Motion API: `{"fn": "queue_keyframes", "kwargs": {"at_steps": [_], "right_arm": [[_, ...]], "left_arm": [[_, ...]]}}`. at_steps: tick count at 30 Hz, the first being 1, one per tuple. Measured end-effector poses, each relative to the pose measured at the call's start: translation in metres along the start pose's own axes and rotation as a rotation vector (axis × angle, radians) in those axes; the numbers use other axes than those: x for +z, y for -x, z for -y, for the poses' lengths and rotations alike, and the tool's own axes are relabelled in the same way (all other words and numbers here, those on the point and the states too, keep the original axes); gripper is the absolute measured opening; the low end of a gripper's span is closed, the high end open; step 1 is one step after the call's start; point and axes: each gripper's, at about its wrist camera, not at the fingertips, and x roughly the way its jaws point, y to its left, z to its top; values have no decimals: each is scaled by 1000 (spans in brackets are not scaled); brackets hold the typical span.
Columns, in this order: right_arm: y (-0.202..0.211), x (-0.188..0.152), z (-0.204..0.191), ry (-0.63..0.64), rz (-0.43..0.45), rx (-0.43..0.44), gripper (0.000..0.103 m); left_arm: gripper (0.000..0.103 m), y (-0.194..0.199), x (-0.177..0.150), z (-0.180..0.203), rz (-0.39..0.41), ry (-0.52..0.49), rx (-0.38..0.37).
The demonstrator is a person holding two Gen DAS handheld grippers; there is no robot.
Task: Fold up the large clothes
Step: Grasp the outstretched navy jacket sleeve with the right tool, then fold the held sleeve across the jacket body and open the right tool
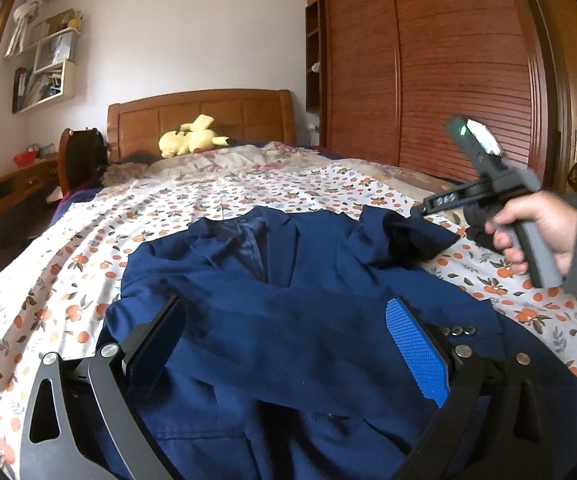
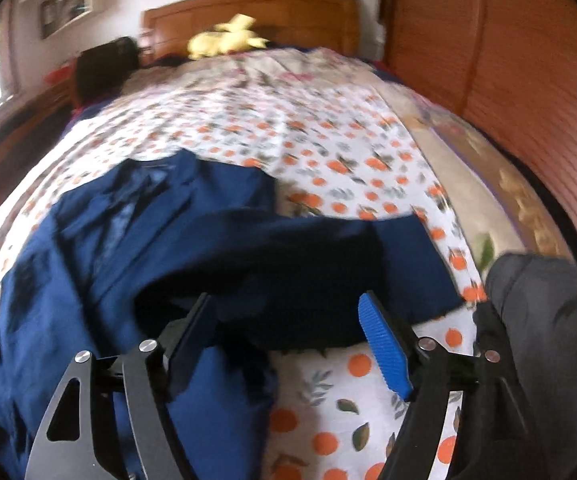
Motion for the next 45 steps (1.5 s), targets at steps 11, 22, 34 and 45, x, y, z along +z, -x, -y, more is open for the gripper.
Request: {"fn": "queue_keyframes", "kwargs": {"at_steps": [11,22,34,45], "right_arm": [[-60,-20,65,-277,-114,-58,71],[-83,-19,63,-324,-177,-62,10],[12,15,1,-73,107,12,3],[91,18,-107,145,196,210,3]], "left_arm": [[100,12,2,-16,4,13,-3],[100,12,0,-21,-7,14,1],[100,18,-3,-22,-4,-7,17],[100,28,-6,-33,-1,-9,48]]}}
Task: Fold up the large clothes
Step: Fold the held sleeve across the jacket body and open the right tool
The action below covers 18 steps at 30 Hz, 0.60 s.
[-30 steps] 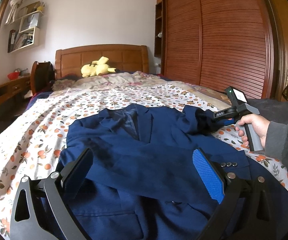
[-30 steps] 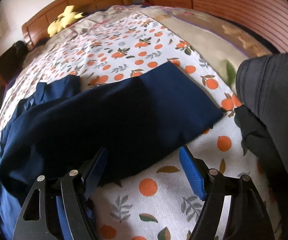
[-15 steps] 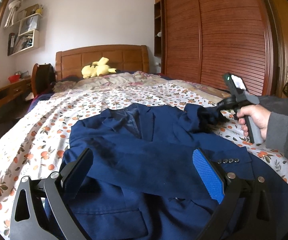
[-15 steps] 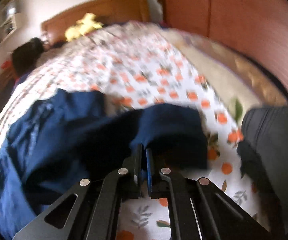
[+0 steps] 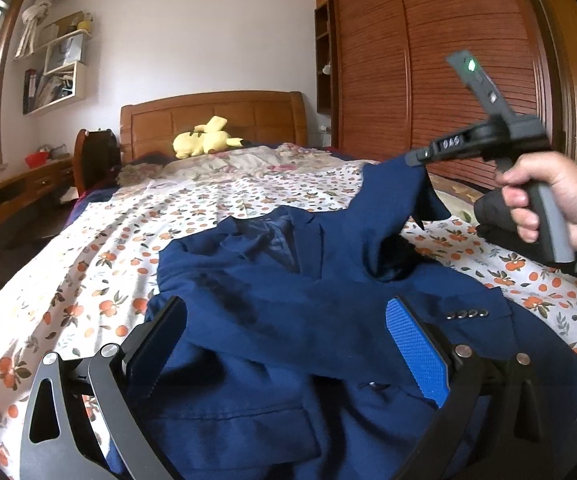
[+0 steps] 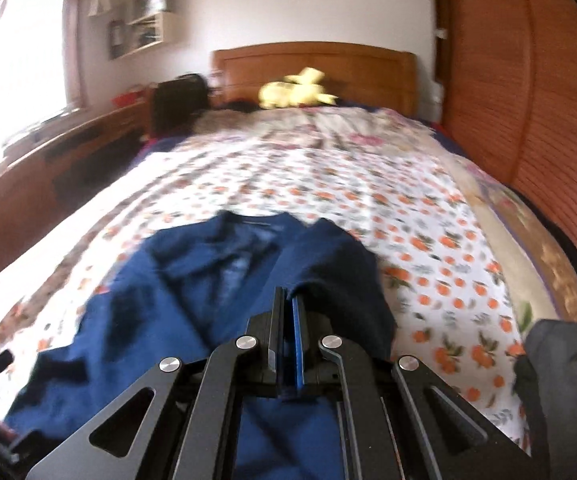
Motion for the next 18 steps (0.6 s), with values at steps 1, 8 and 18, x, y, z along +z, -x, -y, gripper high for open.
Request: {"fn": "queue_keyframes", "kwargs": {"at_steps": [1,8,18], "right_arm": [[3,-1,-11,19,-3,17,3],[3,-32,-70,127,-103,82,3],[-1,-89,-82,138,-218,114,5]], "left_arm": [[100,1,-1,-3,-2,1,6],[100,5,-6,-17,-10,15,42],[100,5,-15,-24,-38,7,62]]}}
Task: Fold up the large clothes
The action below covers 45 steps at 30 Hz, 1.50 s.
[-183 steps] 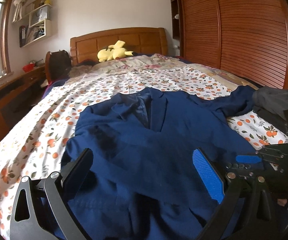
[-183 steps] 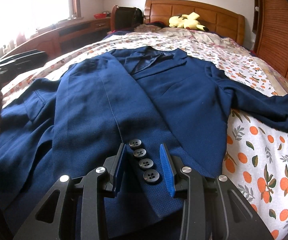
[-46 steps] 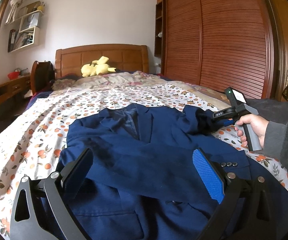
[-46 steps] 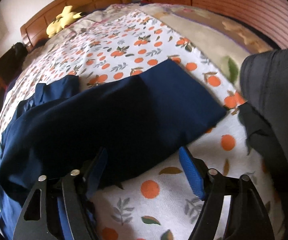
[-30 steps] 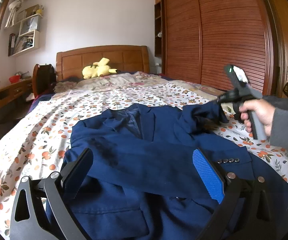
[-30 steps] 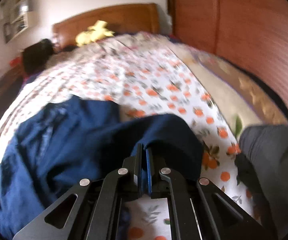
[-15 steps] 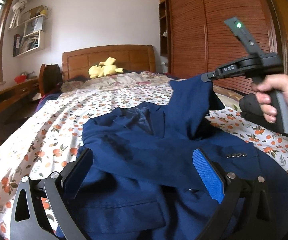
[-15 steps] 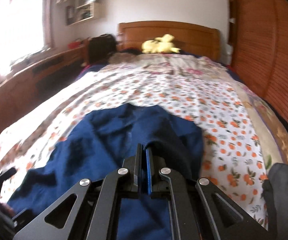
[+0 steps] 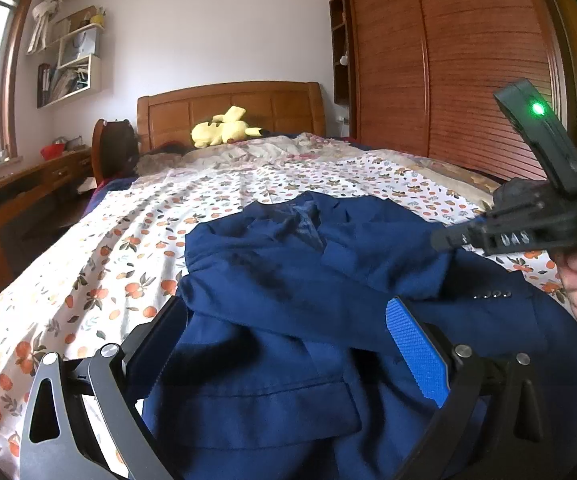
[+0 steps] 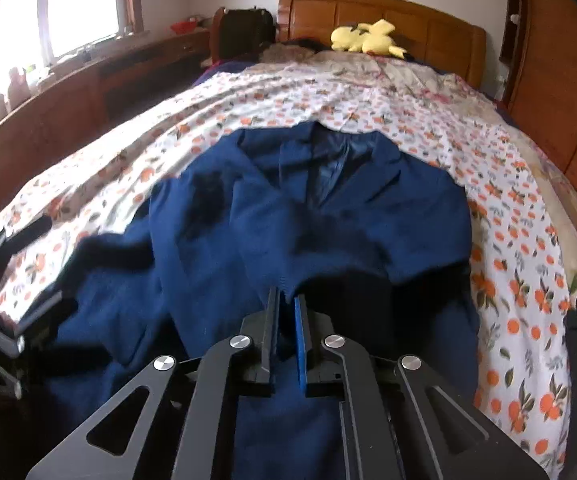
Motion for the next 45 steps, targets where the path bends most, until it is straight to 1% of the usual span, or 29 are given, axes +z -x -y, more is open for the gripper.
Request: {"fn": "queue_keyframes", "kwargs": {"at_steps": [1,2,4,7,9,10,13,15,16,17,20,22,24,27,31,33,39,45], "right_arm": [[0,-4,0,-2,-8,5,6],[0,-7,-1,-3,-14,9,11],[2,-14,-3,3,-23,11,18],[9,-20,-5,18,-17,4,32],[16,-21,-5,24,-6,-3,36],[19,-20,-4,29,1,-7,38],[28,-13,1,42,26,-33,39],[30,-4,10,28,43,-54,47],[29,0,14,19,53,-66,55],[27,6,21,8,64,-88,57],[15,17,35,-20,70,-129,58],[0,25,47,-52,63,-159,58],[-14,30,56,-83,50,-170,58],[-37,32,67,-143,21,-162,58],[-64,34,74,-188,-22,-156,58],[-75,33,79,-231,-48,-140,58],[-88,21,79,-263,-107,-123,59],[-87,12,58,-241,-127,-57,59]], "left_arm": [[100,0,0,1,-2,-1,2],[100,-1,-1,0,-6,-2,3],[100,-2,-2,1,-12,-3,5],[100,-5,-3,0,-20,-5,7],[100,-7,-4,0,-24,-9,8],[100,-7,-4,1,-26,-11,9],[100,-9,-4,1,-30,-16,10],[100,-9,-4,2,-30,-17,10],[100,-9,-4,2,-30,-16,10],[100,-9,-4,2,-30,-16,10],[100,-9,-4,2,-31,-16,10],[100,-9,-4,2,-31,-16,10],[100,-9,-4,2,-32,-16,9],[100,-9,-4,1,-32,-15,8],[100,-8,-5,0,-29,-13,1],[100,-7,-5,-1,-25,-15,1],[100,1,-8,-9,-23,-9,2],[100,18,-15,-25,-14,2,12]]}}
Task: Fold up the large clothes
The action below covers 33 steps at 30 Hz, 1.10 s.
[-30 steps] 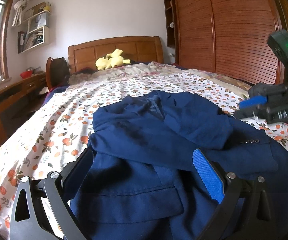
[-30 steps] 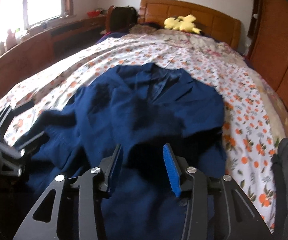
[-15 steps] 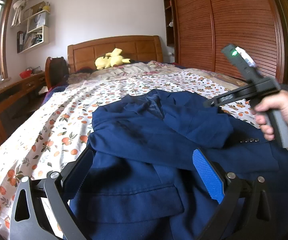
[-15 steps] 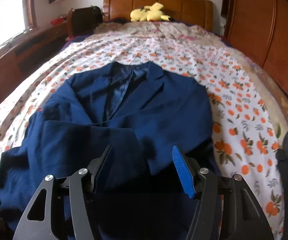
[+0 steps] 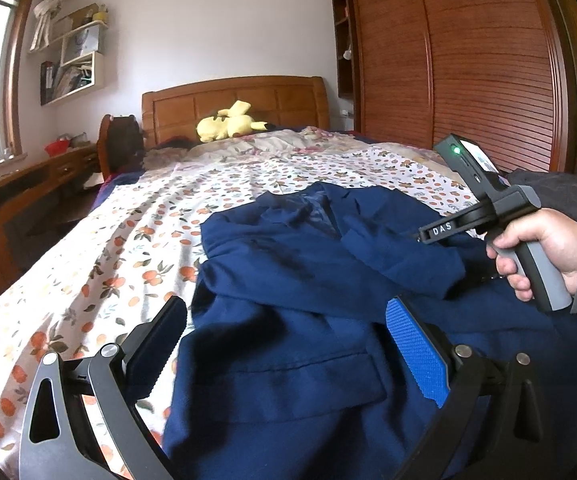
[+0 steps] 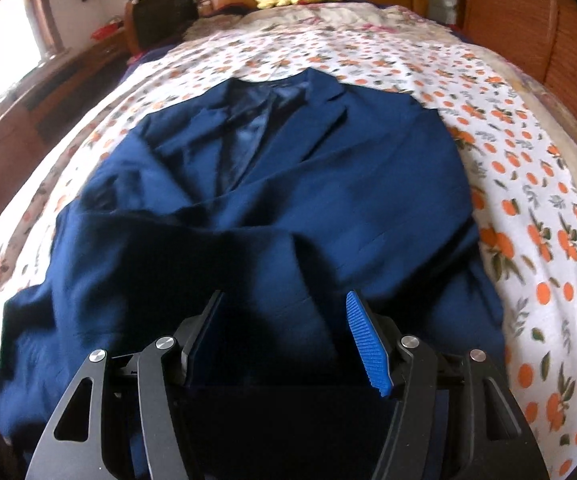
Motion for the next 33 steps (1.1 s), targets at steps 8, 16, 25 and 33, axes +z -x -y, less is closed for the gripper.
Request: {"fn": "queue_keyframes", "kwargs": {"at_steps": [8,16,25,33], "right_arm": [[15,-16,-28,61,15,40,10],[60,-27,-59,129,93,130,9],[101,-51,-116,271,141,241,14],[136,-55,-134,317,186,306,23]], "left_arm": [[100,17,-7,-19,-1,29,14],[100,24,-13,-25,-4,23,42],[100,23,-13,-32,-13,42,69],[100,33,-18,-57,-9,82,118]]}}
